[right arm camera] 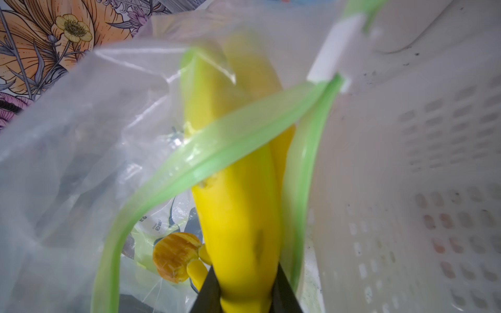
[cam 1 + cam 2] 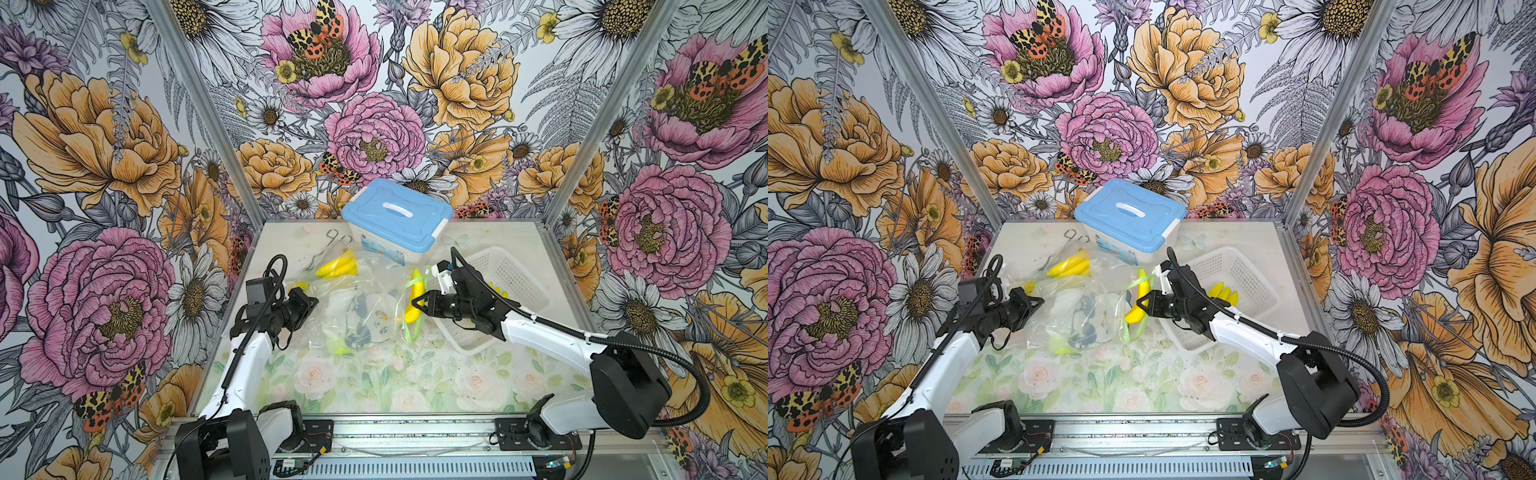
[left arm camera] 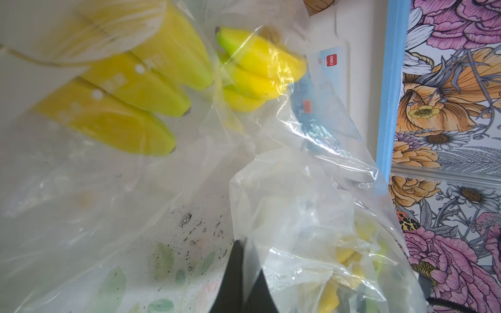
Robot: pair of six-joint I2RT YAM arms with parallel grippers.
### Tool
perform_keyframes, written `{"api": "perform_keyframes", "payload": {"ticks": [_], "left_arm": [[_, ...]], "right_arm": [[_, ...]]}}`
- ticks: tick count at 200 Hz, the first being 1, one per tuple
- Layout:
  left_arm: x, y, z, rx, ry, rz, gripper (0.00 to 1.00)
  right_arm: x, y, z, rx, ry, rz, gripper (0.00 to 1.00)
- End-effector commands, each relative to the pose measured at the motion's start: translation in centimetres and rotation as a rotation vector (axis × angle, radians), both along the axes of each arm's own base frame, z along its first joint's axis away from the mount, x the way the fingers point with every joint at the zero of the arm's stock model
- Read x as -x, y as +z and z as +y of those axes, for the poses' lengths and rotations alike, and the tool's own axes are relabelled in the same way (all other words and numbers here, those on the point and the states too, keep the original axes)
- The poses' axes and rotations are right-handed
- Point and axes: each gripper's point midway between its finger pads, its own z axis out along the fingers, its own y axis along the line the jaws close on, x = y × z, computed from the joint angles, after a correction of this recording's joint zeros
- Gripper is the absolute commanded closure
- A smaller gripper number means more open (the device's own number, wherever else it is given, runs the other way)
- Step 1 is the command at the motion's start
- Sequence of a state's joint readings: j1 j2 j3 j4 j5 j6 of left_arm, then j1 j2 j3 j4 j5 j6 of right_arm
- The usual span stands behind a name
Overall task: Open the zip-top bag and take out the banana
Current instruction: Pick up the banana from the zipper food storage bag.
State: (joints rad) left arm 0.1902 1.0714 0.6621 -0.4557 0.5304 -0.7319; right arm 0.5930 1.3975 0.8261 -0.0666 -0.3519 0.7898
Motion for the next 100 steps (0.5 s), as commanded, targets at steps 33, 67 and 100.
{"api": "perform_keyframes", "payload": {"ticks": [33, 67, 100], "left_arm": [[0.3, -1.2, 1.9, -0.058, 0.044, 0.036, 1.00], [-1.1, -0.1, 1.5, -0.028, 0.038, -0.013, 1.00], [-1.7, 0.6, 1.2, -0.023, 0.025, -0.039, 1.00]], "right_arm": [[-1.8, 1.6, -6.7, 0.028, -0.199, -0.052, 0.96], [-1.2, 1.4, -6.3, -0.022, -0.136, -0.003, 0.96], [-0.4, 1.5, -4.3, -0.074, -0.029, 0.054, 0.96]]}}
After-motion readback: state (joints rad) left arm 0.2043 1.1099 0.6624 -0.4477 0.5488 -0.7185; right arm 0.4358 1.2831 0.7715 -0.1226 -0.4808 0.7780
